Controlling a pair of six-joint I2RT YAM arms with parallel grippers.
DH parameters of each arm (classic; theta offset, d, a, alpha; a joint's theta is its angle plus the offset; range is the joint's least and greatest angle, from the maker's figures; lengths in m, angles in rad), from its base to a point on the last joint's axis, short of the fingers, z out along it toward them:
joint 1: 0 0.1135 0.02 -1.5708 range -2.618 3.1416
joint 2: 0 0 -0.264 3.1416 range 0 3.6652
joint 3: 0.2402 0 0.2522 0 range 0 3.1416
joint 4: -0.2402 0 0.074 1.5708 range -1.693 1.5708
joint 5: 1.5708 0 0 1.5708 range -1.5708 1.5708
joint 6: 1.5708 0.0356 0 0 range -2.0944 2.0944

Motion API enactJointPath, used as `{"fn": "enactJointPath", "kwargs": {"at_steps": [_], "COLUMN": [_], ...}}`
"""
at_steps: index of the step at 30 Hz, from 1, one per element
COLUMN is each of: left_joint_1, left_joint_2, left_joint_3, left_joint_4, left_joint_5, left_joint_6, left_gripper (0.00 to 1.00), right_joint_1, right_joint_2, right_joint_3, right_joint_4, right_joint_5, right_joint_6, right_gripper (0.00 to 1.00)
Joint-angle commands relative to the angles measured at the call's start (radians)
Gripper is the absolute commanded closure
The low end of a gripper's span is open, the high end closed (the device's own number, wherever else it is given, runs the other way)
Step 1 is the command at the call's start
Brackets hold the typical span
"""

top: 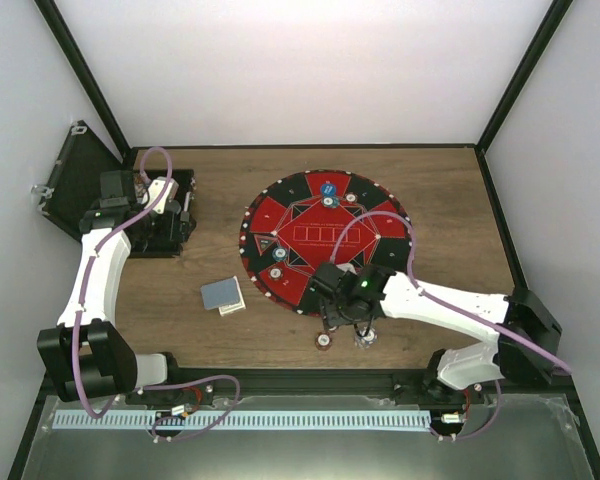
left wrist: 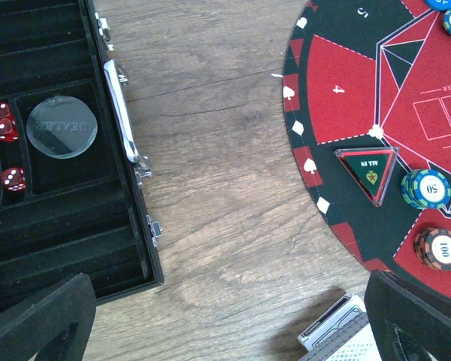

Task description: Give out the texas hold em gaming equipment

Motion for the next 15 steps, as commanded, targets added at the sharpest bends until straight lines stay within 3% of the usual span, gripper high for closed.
{"fn": "enactJointPath", "kwargs": {"at_steps": [1, 15], "left_joint_1": [0.006, 0.006], "left_joint_2": [-0.012, -0.005], "left_joint_3": [-0.007, -0.009], "left_joint_4": [0.011, 0.021], "left_joint_5": [0.022, 0.038], "left_joint_6": [0.01, 0.009], "left_gripper": [0.0, 0.0], "right_joint_1": [-0.028, -0.065], "right_joint_2": [-0.031, -0.104], "right_joint_3": [-0.045, -0.166], "right_joint_4": [-0.064, -0.072], "right_joint_5": [0.012, -0.019], "right_joint_6": [0.063, 0.174], "right_gripper": [0.28, 0.28]}}
